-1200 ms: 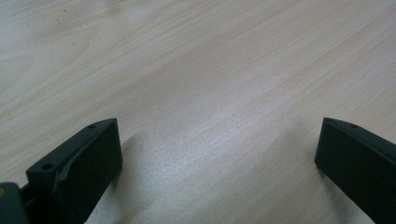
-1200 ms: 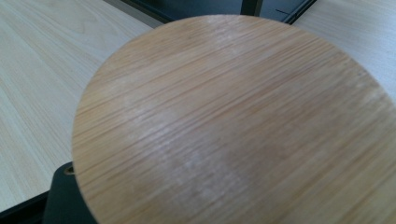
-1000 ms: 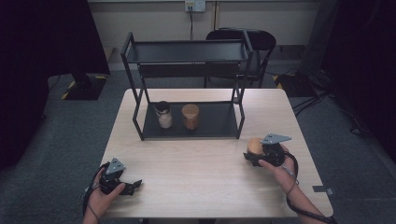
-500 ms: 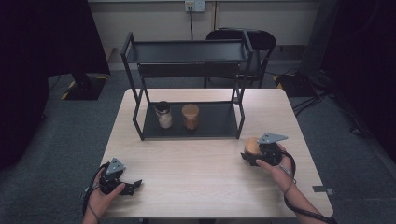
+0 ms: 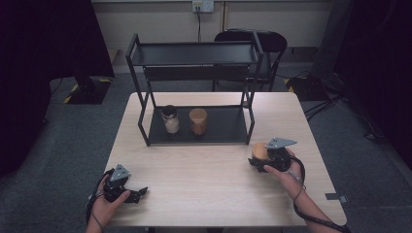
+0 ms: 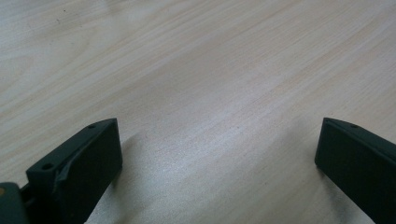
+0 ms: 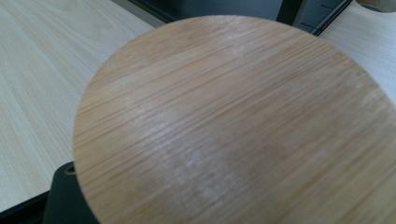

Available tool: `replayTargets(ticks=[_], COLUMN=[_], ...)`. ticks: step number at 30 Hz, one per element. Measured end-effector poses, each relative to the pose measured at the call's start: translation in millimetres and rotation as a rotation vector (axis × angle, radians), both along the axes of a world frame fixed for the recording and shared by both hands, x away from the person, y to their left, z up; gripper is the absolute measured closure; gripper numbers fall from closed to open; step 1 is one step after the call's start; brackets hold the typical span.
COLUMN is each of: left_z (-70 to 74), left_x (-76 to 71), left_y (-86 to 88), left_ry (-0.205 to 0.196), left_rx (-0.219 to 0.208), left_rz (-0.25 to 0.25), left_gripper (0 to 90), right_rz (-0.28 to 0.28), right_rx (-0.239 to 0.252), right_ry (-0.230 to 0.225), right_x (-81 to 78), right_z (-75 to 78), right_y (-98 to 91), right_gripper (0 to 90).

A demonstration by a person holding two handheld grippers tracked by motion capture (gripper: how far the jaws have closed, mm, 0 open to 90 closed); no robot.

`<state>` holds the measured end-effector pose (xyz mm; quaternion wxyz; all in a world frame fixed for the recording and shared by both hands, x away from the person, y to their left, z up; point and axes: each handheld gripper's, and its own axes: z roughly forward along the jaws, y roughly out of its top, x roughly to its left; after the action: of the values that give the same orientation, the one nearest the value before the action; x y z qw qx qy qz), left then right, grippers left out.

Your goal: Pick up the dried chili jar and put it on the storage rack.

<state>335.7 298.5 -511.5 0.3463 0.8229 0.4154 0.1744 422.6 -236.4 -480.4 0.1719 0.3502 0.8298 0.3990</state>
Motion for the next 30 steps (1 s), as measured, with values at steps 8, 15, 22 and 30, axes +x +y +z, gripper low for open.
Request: replayTargets(ticks=[8, 15, 22, 30], left_z=[0.0, 0.0, 0.0, 0.1], left_x=[-0.1, -1.3, -1.5, -1.4], left_y=[0.1, 0.4, 0.5, 0.5], left_ry=[0.0, 0.0, 0.0, 0.0], left_rx=[0.0, 0.001, 0.001, 0.001], left_rz=[-0.001, -0.004, -0.004, -0.005], left_gripper=[0.2, 0.2, 0.2, 0.2], right_rz=[0.012, 0.026, 0.039, 0.05], right_rx=[-0.009, -0.012, -0.022, -0.024], right_ry=[-0.003, -0.002, 0.005, 0.007], right_x=[1.7, 4.2, 6.5, 9.1], right_z=[0.7, 0.8, -1.6, -0.1], right_y=[5.9, 13.0, 19.3, 26.6], right_gripper=[25.2, 25.2, 25.2, 25.3])
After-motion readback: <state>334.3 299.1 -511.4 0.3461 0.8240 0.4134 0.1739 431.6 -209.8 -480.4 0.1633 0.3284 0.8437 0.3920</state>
